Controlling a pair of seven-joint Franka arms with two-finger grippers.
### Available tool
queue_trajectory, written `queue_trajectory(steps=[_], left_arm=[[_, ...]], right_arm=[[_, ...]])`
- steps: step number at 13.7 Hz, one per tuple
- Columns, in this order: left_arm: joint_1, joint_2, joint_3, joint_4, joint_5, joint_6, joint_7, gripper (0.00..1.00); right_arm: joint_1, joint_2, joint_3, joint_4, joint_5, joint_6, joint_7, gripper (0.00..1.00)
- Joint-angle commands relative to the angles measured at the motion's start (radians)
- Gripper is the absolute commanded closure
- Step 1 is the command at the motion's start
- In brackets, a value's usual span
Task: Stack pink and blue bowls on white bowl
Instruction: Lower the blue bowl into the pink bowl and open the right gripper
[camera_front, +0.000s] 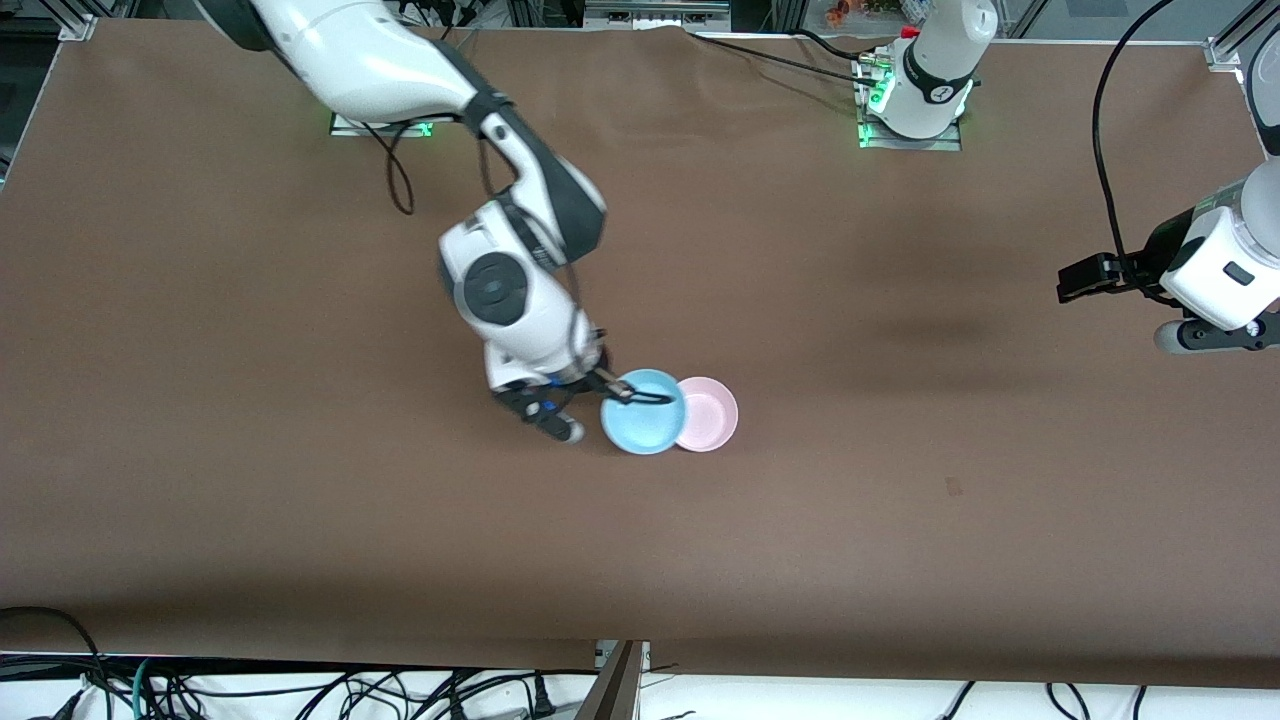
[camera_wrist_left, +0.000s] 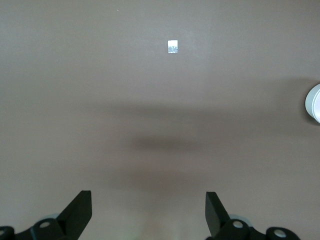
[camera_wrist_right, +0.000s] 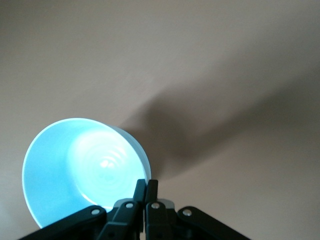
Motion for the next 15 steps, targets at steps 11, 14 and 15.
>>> queue_trajectory(steps=[11, 14, 15], left_arm=[[0.004, 0.037, -0.006, 0.075, -0.016, -0.015, 0.024, 0.0], [0.004, 0.038, -0.004, 0.075, -0.031, -0.015, 0.024, 0.0], [0.004, 0.038, -0.004, 0.075, -0.031, -0.015, 0.024, 0.0]], right_arm=[[0.125, 0.141, -0.066, 0.107, -0.09, 0.091, 0.095, 1.0], [0.132, 0.149, -0.066, 0.107, -0.098, 0.092, 0.094, 1.0], [0.135, 0.152, -0.066, 0.107, -0.098, 0.092, 0.094, 1.0]])
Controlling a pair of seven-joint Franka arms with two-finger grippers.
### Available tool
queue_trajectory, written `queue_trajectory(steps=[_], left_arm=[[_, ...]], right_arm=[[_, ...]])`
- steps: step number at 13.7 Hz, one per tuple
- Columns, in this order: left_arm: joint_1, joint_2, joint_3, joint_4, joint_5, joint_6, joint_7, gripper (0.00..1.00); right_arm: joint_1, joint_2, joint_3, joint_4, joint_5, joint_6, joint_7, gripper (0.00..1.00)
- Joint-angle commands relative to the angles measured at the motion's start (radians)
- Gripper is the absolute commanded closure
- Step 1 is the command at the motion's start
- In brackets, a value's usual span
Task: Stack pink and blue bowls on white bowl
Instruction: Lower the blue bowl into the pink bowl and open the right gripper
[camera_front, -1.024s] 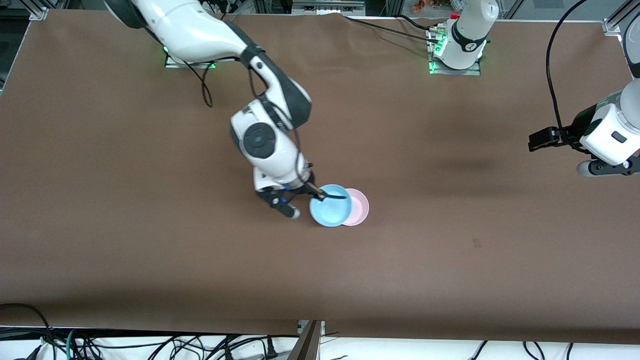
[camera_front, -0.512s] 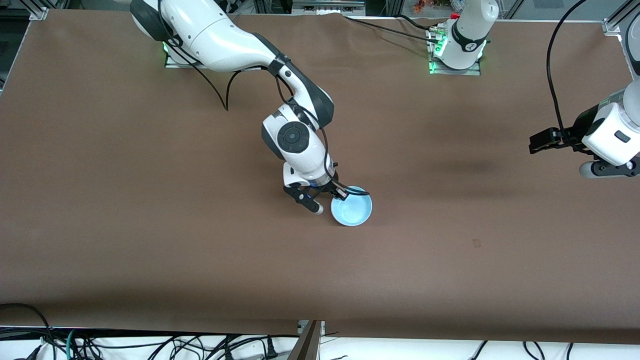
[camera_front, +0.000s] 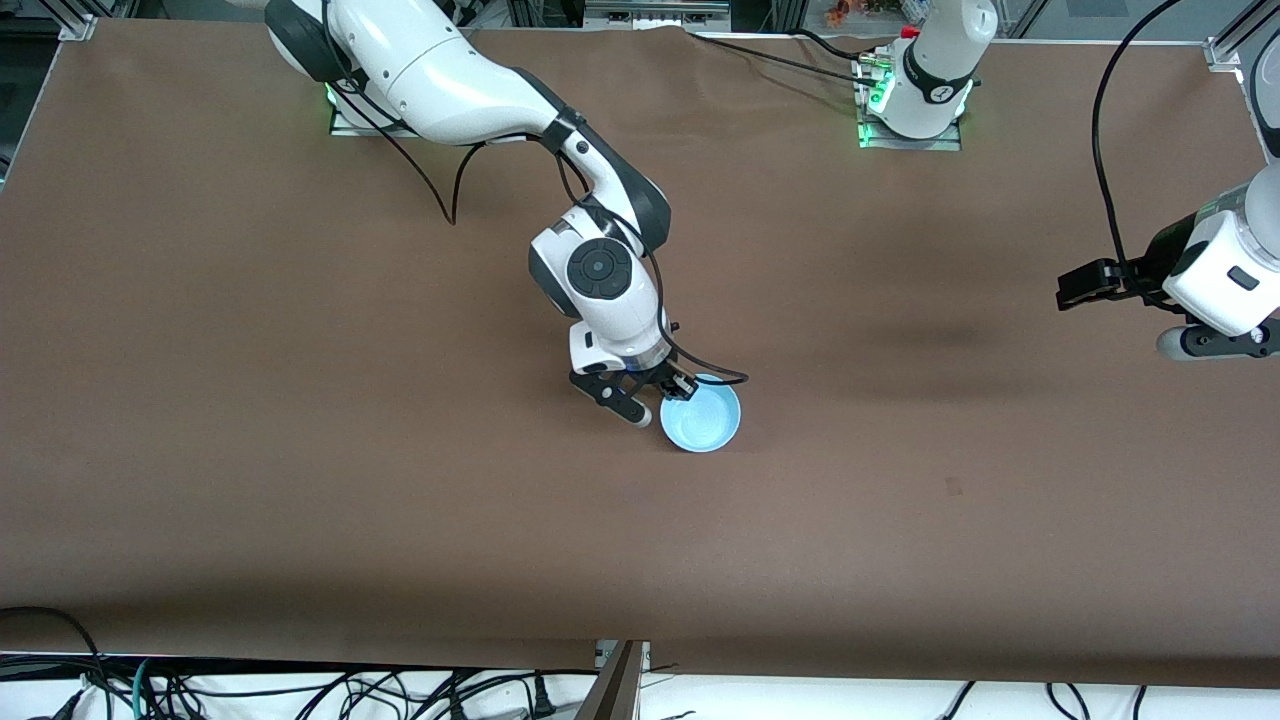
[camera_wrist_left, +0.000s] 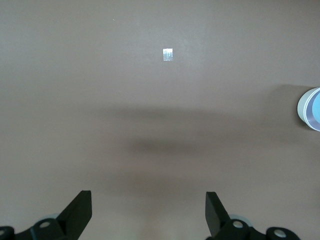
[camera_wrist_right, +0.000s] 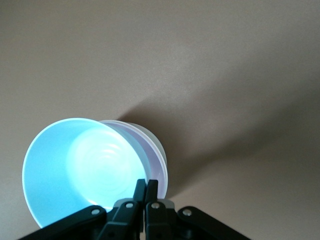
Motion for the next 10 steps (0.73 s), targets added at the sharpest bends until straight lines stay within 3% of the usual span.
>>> queue_trajectory(steps=[1, 2, 3, 4, 6, 7, 10], left_arm=[[0.005, 0.016, 0.001, 0.033, -0.022, -0.016, 0.024, 0.0], [0.005, 0.016, 0.001, 0.033, -0.022, -0.016, 0.024, 0.0], [0.005, 0.016, 0.001, 0.033, -0.022, -0.016, 0.024, 0.0], [0.007, 0.016, 0.003, 0.033, -0.024, -0.016, 0.024, 0.0], [0.007, 0.016, 0.003, 0.033, -0.035, -0.016, 0.022, 0.0], [0.004, 0.019, 0.003, 0.035, -0.035, -0.014, 0.022, 0.0], [0.005, 0.022, 0.003, 0.036, -0.035, -0.016, 0.021, 0.0]], right_arm=[[0.017, 0.027, -0.009, 0.039, -0.02, -0.01, 0.008, 1.0], [0.017, 0.027, -0.009, 0.037, -0.02, -0.01, 0.008, 0.99], [0.02, 0.029, -0.009, 0.039, -0.02, -0.01, 0.006, 0.88], [0.018, 0.027, -0.009, 0.039, -0.02, -0.011, 0.005, 0.64], [0.009, 0.019, -0.009, 0.039, -0.017, -0.019, 0.005, 0.37], [0.005, 0.016, -0.011, 0.043, -0.017, -0.03, 0.0, 0.0], [-0.024, -0.028, -0.014, 0.057, -0.02, -0.118, -0.041, 0.0]])
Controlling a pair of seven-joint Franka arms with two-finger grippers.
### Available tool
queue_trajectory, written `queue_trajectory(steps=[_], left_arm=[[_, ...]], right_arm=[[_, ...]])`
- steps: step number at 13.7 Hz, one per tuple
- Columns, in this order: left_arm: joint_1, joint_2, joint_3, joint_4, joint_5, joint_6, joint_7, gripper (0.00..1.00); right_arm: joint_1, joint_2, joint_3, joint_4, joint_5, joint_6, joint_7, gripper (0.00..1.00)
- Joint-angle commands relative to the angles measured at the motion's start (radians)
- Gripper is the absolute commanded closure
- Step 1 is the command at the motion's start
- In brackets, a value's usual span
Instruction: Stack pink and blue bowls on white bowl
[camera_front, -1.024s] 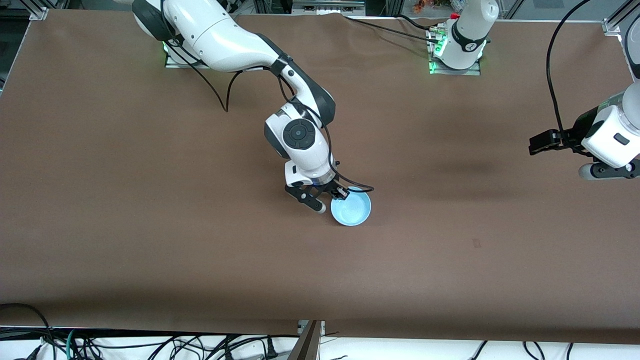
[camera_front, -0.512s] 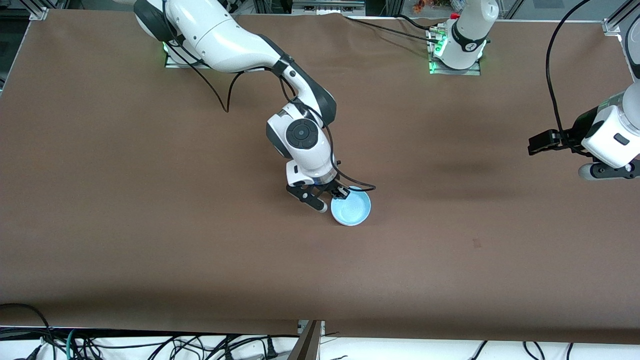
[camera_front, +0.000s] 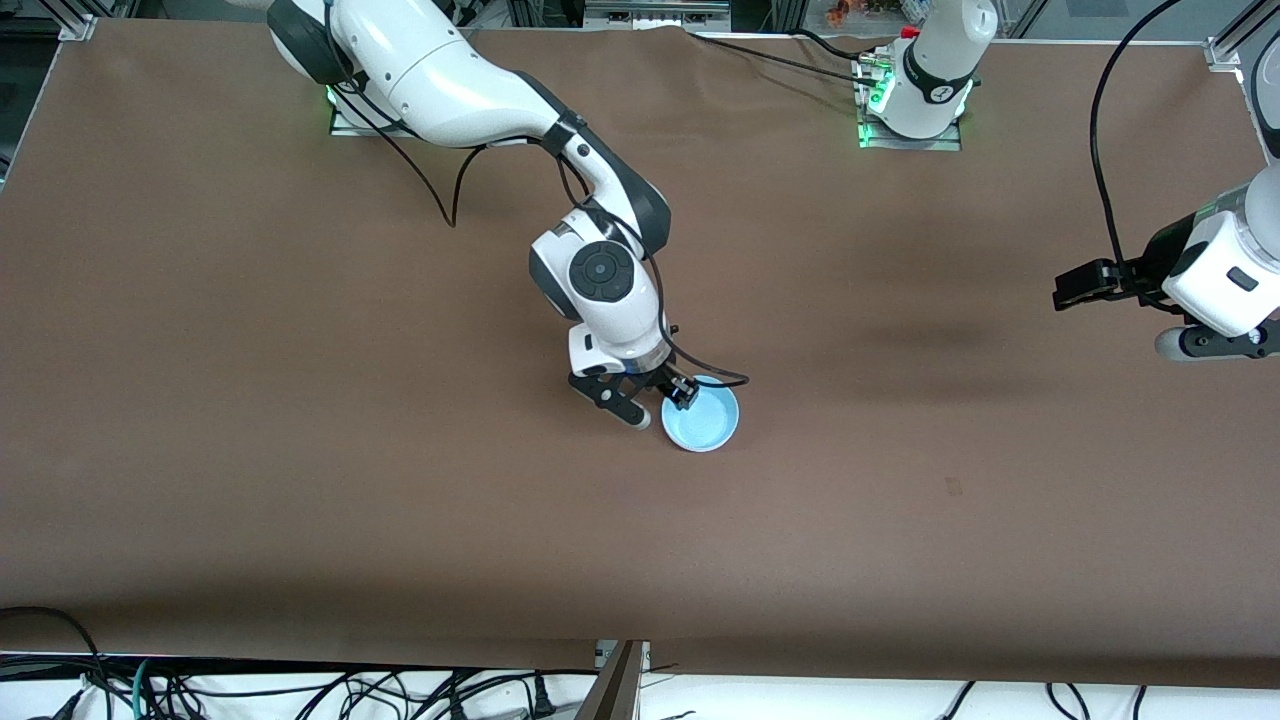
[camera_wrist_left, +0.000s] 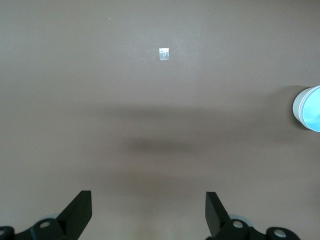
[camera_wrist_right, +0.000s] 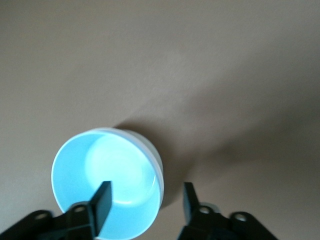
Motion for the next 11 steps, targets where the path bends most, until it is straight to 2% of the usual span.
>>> queue_trajectory(steps=[1, 3, 9, 10, 11], left_arm=[[0.003, 0.019, 0.002, 0.035, -0.019, -0.016, 0.021, 0.0], [0.0, 0.019, -0.001, 0.035, -0.019, -0.014, 0.021, 0.0], [0.002, 0.019, -0.001, 0.035, -0.019, -0.014, 0.021, 0.0], [0.0, 0.019, -0.001, 0.035, -0.019, -0.016, 0.021, 0.0], [-0.001, 0.019, -0.001, 0.035, -0.017, -0.016, 0.019, 0.0]], right_arm=[[-0.036, -0.088, -0.004, 0.026, -0.011, -0.124, -0.117, 0.0], [-0.129, -0.171, -0.001, 0.022, 0.001, -0.232, -0.304, 0.0], [-0.38, -0.447, -0.004, 0.009, 0.047, -0.754, -0.832, 0.0], [-0.415, -0.496, -0.015, -0.007, 0.058, -0.806, -0.924, 0.0], [-0.423, -0.58, -0.063, -0.079, 0.07, -0.828, -1.01, 0.0]])
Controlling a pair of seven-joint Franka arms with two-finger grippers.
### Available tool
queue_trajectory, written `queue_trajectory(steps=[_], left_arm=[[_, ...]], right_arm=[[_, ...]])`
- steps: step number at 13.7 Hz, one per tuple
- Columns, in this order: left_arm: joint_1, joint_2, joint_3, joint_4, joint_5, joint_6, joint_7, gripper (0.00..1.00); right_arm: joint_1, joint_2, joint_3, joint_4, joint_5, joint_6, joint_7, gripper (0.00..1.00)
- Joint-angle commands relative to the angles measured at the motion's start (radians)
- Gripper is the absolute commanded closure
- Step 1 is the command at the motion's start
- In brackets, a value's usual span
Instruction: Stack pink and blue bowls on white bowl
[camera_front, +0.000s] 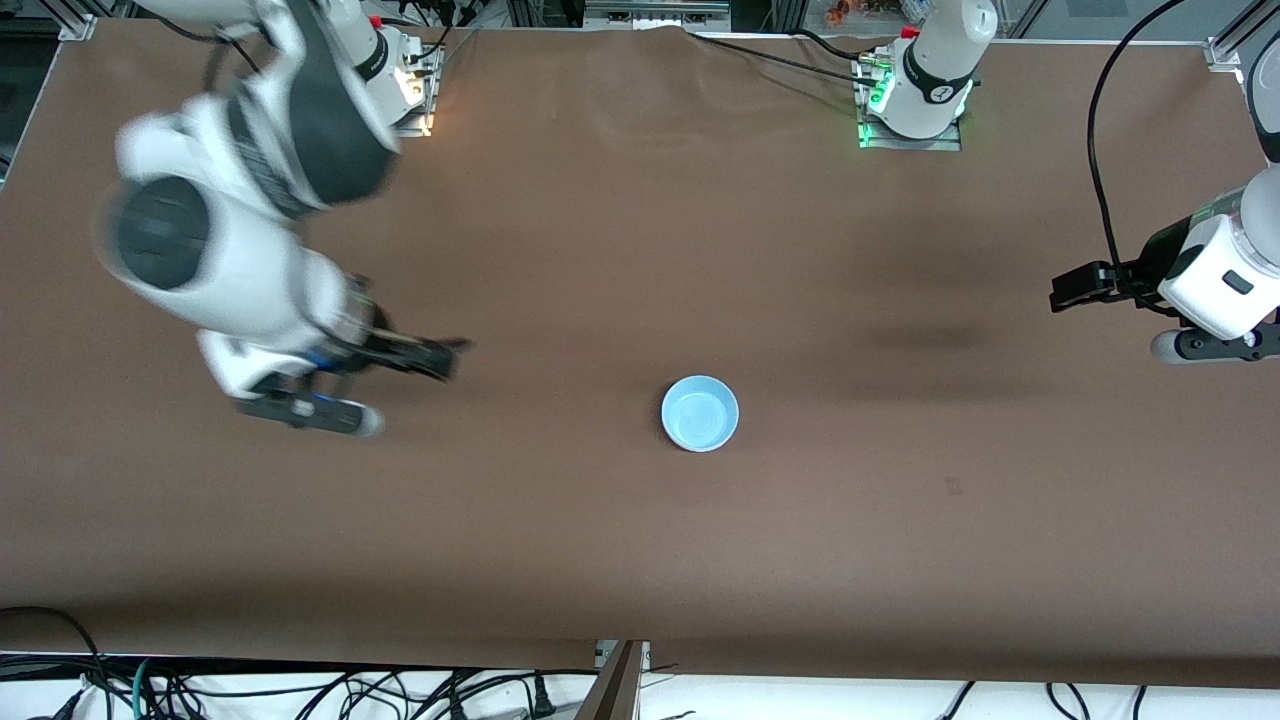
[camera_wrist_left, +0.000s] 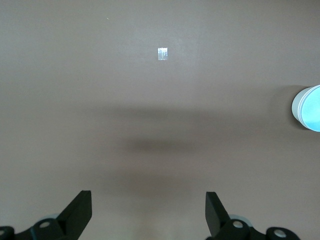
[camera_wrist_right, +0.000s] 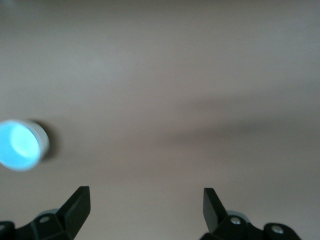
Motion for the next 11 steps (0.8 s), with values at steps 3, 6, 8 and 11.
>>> queue_trajectory(steps=[3, 6, 8, 11], left_arm=[[0.004, 0.013, 0.001, 0.031, -0.017, -0.014, 0.021, 0.0], [0.003, 0.013, 0.001, 0.031, -0.014, -0.016, 0.019, 0.0], [0.003, 0.013, 0.001, 0.031, -0.014, -0.016, 0.019, 0.0], [0.003, 0.013, 0.001, 0.031, -0.014, -0.016, 0.021, 0.0]], right_arm=[[-0.072, -0.341, -0.073, -0.374, 0.023, -0.018, -0.275, 0.0], [-0.077, -0.511, -0.077, -0.597, 0.01, 0.077, -0.286, 0.0], [-0.075, -0.508, -0.072, -0.588, -0.024, 0.076, -0.286, 0.0], [-0.072, -0.505, -0.075, -0.587, -0.053, 0.08, -0.286, 0.0]])
